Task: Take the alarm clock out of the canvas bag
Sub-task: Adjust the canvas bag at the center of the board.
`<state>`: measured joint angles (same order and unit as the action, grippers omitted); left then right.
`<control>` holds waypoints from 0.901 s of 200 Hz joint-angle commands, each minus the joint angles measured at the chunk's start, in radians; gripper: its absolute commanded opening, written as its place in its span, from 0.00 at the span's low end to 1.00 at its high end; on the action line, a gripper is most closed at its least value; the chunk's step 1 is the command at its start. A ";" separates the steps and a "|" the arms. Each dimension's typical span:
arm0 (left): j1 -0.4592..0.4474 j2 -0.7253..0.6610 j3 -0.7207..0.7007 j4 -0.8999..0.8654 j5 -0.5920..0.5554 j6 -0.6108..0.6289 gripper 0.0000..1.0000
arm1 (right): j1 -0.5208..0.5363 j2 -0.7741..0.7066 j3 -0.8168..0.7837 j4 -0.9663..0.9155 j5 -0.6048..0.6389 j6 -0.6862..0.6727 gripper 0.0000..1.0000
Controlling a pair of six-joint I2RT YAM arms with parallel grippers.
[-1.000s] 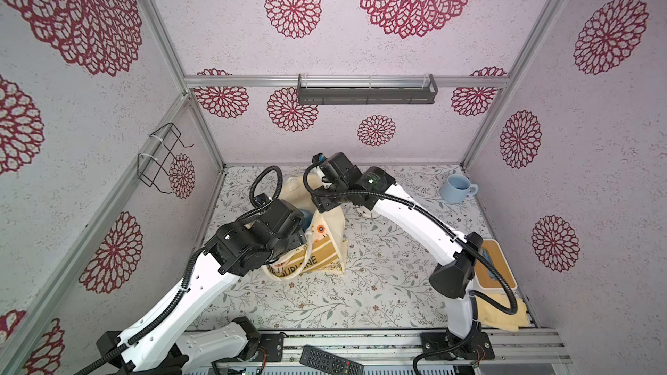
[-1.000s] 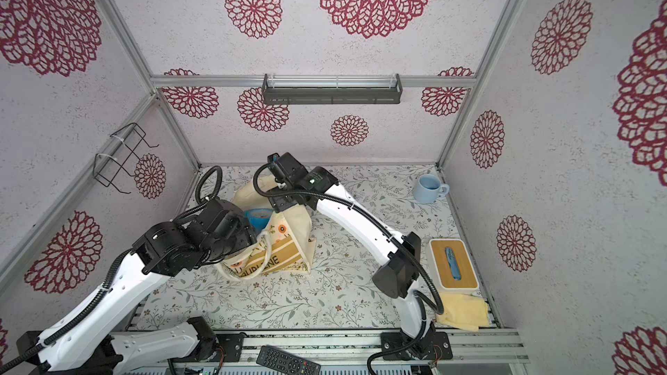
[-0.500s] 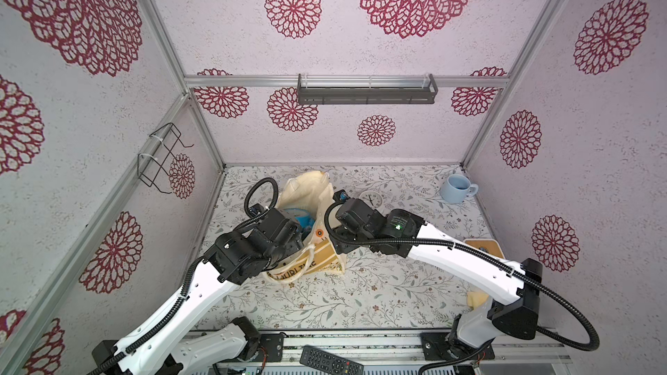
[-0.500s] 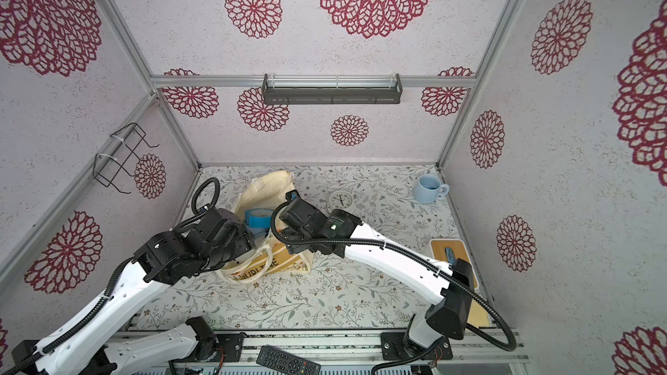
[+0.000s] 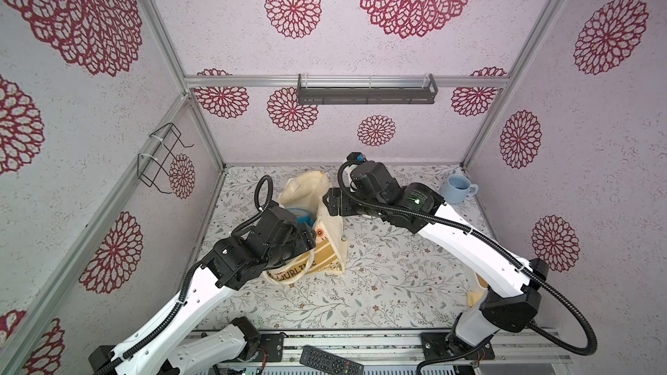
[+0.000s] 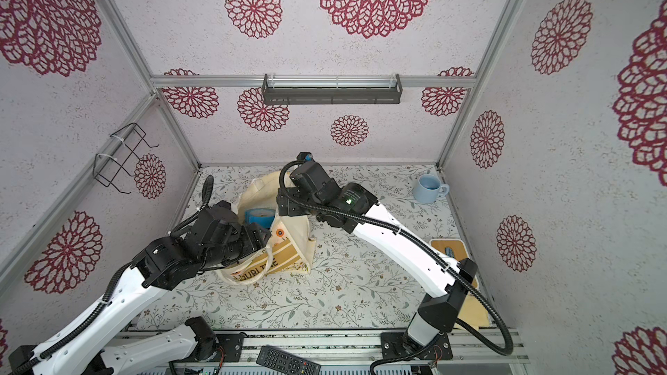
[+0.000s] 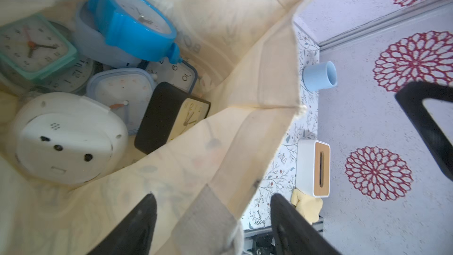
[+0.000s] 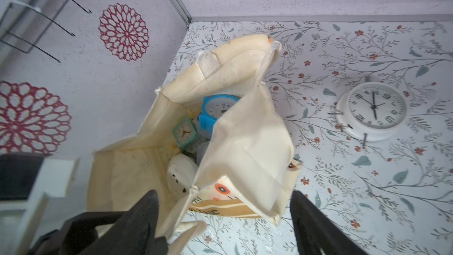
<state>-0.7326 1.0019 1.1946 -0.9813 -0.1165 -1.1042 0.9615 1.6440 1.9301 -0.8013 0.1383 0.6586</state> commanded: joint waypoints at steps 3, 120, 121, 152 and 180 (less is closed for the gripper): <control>-0.008 0.030 0.001 0.023 0.049 0.059 0.73 | -0.001 0.074 0.088 -0.011 -0.059 0.075 0.85; -0.088 0.047 -0.047 -0.029 0.119 0.170 0.00 | 0.001 0.134 -0.006 -0.110 -0.064 0.172 0.35; -0.088 0.047 -0.048 -0.031 0.119 0.170 0.00 | 0.000 0.132 -0.011 -0.109 -0.062 0.172 0.34; -0.092 0.043 -0.058 -0.059 0.104 0.152 0.21 | 0.018 0.002 -0.201 -0.066 -0.014 0.161 0.03; -0.091 0.003 -0.039 -0.040 0.033 0.115 0.51 | 0.041 -0.149 -0.431 0.016 0.018 0.164 0.00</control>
<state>-0.8246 1.0519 1.1404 -1.0103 -0.0261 -0.9535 0.9920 1.6367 1.6505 -0.7673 0.0757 0.8234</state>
